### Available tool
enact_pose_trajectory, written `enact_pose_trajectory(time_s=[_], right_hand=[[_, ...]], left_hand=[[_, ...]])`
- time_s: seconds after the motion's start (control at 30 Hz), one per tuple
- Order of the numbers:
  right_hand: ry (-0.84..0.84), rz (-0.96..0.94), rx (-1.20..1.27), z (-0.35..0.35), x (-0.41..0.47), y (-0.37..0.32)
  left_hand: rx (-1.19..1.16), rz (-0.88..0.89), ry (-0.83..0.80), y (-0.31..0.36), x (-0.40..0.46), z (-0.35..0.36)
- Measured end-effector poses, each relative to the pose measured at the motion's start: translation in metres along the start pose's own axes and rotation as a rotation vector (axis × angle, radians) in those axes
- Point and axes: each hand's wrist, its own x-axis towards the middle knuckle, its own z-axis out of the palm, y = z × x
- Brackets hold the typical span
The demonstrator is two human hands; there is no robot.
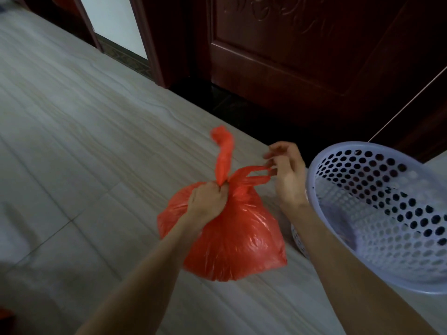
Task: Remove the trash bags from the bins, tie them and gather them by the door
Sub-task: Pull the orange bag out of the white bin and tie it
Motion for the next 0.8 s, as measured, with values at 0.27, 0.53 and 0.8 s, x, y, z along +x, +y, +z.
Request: enact_pose_trajectory(time_s=[0.27, 0.53, 0.8], right_hand=[[-0.627, -0.165, -1.116, 0.005, 0.002, 0.046], [-0.523, -0.044, -0.493, 0.009, 0.013, -0.009], [-1.143, 0.601, -0.429, -0.013, -0.013, 0.004]], left_hand=[[-0.854, -0.093, -0.31, -0.045, 0.006, -0.016], [-1.1, -0.109, -0.307, -0.058, 0.009, -0.023], [-1.151, -0.15, -0.156, -0.053, 0.004, -0.023]])
